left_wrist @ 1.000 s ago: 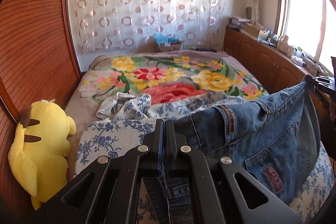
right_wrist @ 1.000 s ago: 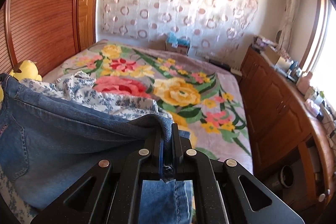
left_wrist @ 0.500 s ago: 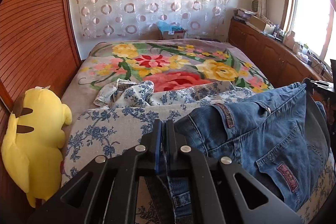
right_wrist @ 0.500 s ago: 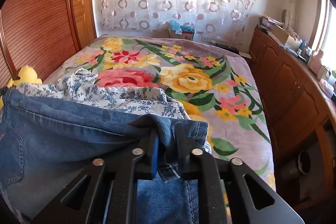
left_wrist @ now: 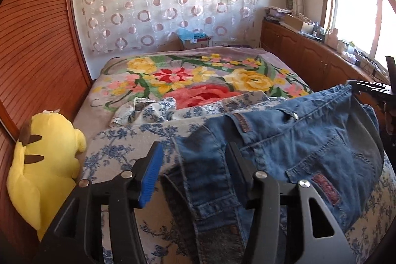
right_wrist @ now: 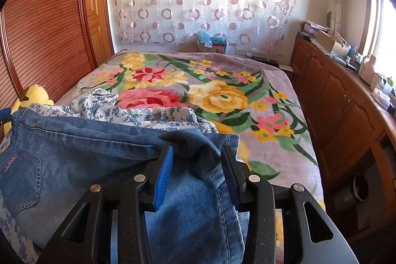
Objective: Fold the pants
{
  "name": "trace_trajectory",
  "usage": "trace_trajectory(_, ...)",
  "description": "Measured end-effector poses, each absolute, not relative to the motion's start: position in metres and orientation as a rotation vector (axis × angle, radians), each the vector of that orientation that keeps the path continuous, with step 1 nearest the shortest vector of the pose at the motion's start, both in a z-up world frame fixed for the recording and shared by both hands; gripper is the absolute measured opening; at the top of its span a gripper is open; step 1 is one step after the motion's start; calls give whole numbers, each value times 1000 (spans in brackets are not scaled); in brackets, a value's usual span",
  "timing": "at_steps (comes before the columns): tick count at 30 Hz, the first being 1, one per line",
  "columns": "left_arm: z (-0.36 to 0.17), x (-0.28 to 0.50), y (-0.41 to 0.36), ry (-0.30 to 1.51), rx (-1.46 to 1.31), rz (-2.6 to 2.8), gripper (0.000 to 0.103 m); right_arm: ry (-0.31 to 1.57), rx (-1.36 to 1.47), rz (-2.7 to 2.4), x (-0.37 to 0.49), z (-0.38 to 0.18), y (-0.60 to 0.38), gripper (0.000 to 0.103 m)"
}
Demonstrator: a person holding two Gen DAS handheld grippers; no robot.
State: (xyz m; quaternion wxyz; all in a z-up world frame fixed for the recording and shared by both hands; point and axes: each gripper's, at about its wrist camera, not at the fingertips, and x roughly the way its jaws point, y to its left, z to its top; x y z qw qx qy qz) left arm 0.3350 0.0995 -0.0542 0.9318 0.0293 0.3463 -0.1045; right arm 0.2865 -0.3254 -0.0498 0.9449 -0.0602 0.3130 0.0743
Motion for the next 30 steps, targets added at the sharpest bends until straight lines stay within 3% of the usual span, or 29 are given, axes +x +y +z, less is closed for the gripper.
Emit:
trace_trajectory(11,-72,327,81,754,36,-234,55,665,-115,141,284,-54,-330,45)
trace_trajectory(23,-80,323,85,774,27,-229,55,708,-163,167,338,-49,-315,45)
trace_trajectory(24,-80,323,86,775,26,-229,55,716,-170,165,344,-49,-313,42)
trace_trajectory(25,-80,323,86,775,25,-229,55,723,-182,155,350,-50,-313,30)
trace_trajectory(26,-80,323,86,775,26,-229,55,733,-202,114,357,-52,-313,24)
trace_trajectory(30,-82,320,86,777,30,-229,55,743,-190,67,369,-54,-316,14)
